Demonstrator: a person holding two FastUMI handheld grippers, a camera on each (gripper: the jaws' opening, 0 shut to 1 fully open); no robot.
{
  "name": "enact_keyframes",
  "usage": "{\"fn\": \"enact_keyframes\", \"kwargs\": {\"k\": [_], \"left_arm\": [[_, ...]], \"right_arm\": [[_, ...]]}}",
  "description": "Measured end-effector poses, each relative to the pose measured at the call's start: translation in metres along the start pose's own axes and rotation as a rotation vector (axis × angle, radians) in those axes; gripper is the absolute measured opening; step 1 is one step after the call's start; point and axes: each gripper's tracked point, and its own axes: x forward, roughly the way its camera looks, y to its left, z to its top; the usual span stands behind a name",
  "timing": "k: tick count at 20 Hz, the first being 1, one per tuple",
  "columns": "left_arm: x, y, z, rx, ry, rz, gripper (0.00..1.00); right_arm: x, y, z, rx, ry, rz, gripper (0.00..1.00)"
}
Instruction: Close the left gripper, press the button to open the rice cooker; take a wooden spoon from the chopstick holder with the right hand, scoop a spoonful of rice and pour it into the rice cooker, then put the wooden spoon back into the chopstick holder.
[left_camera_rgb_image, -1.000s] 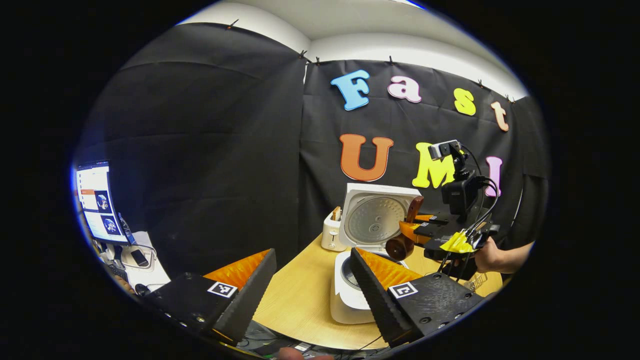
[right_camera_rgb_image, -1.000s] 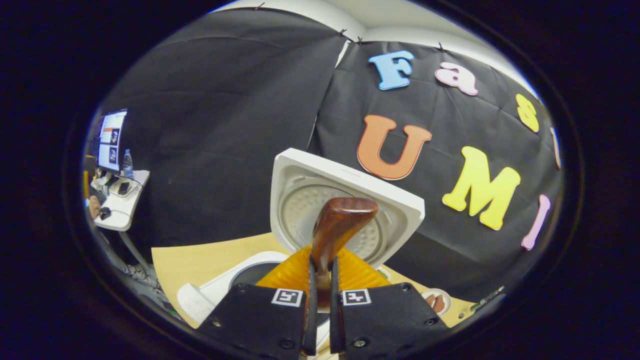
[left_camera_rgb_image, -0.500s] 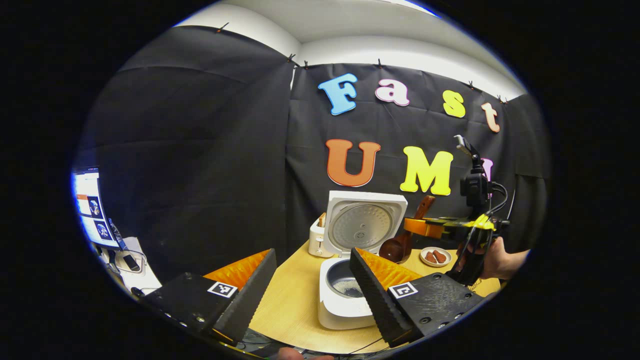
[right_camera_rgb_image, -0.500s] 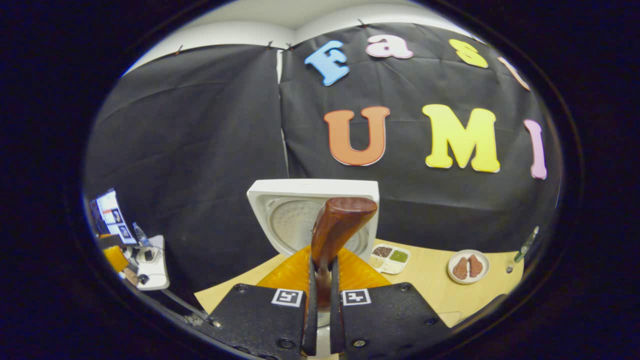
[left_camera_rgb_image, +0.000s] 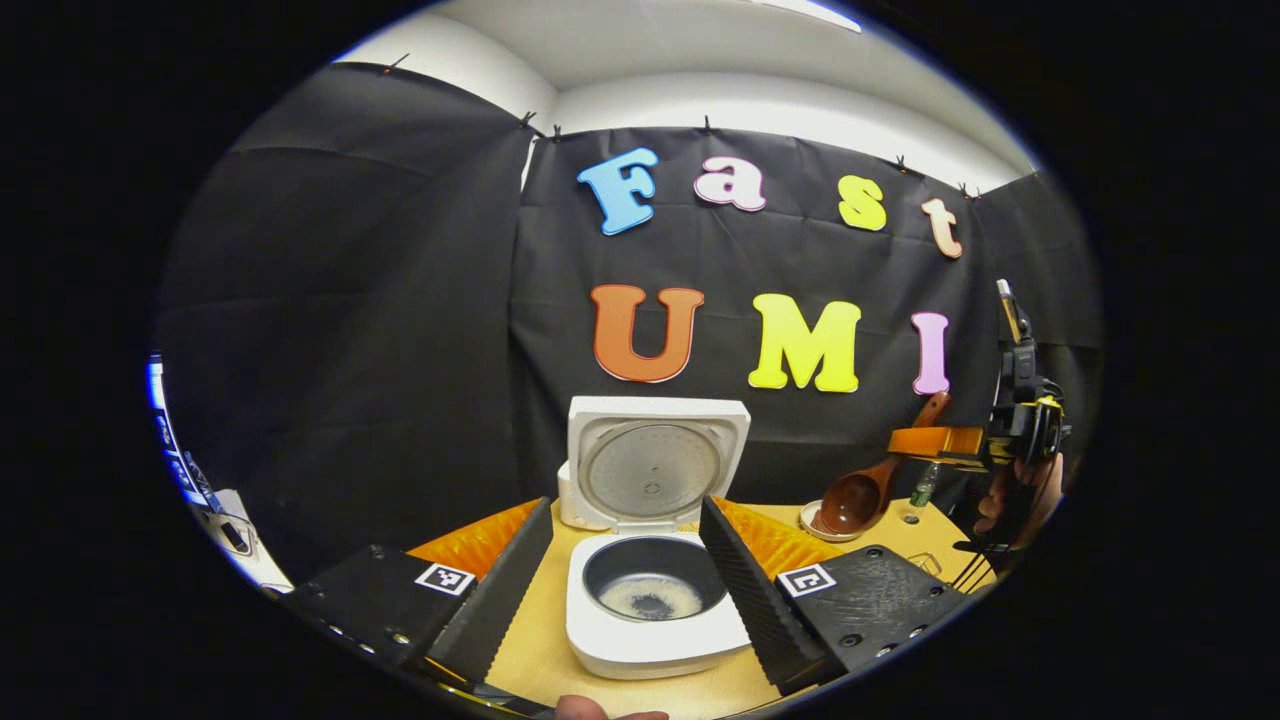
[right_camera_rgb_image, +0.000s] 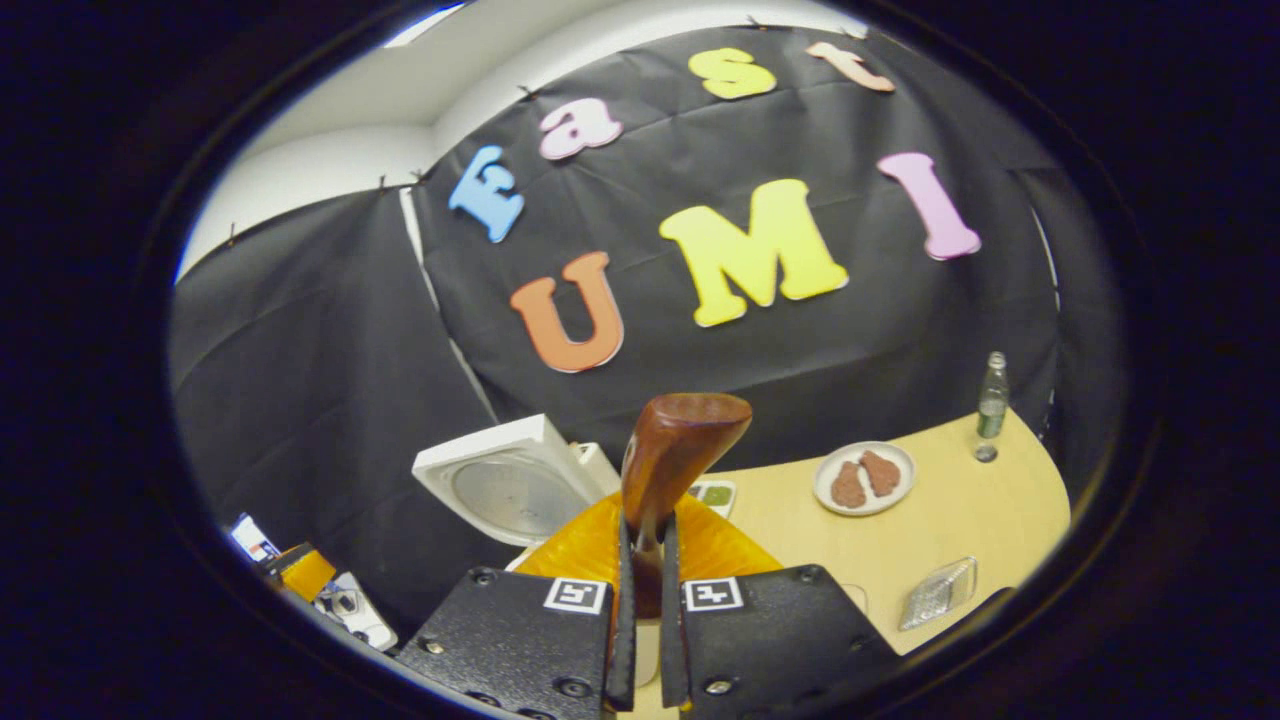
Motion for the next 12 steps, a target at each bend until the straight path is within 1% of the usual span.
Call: {"fn": "enact_keyframes", "kwargs": {"k": [1,3,5,7,10,12], "left_arm": [[0.006,-0.009,0.001,0.002,-0.002,-0.014,0.95],[0.016,-0.023,0.003,0.005,-0.006,-0.043,0.95],[0.024,-0.034,0.005,0.007,-0.006,-0.051,0.95],[0.029,-0.044,0.007,-0.002,-0.005,-0.059,0.95],[0.034,-0.056,0.011,-0.020,-0.006,-0.065,0.95],[0.039,-0.060,0.012,-0.018,-0.006,-0.059,0.95]], "right_arm": [[-0.009,-0.024,0.003,0.016,-0.006,-0.039,0.15],[-0.030,-0.077,0.004,0.012,-0.012,-0.134,0.15],[-0.051,-0.125,0.003,0.005,-0.018,-0.224,0.15],[-0.066,-0.165,-0.003,0.005,-0.014,-0.294,0.15],[-0.073,-0.214,-0.023,-0.001,0.014,-0.367,0.15],[-0.068,-0.233,-0.038,0.014,0.032,-0.382,0.15]]}}
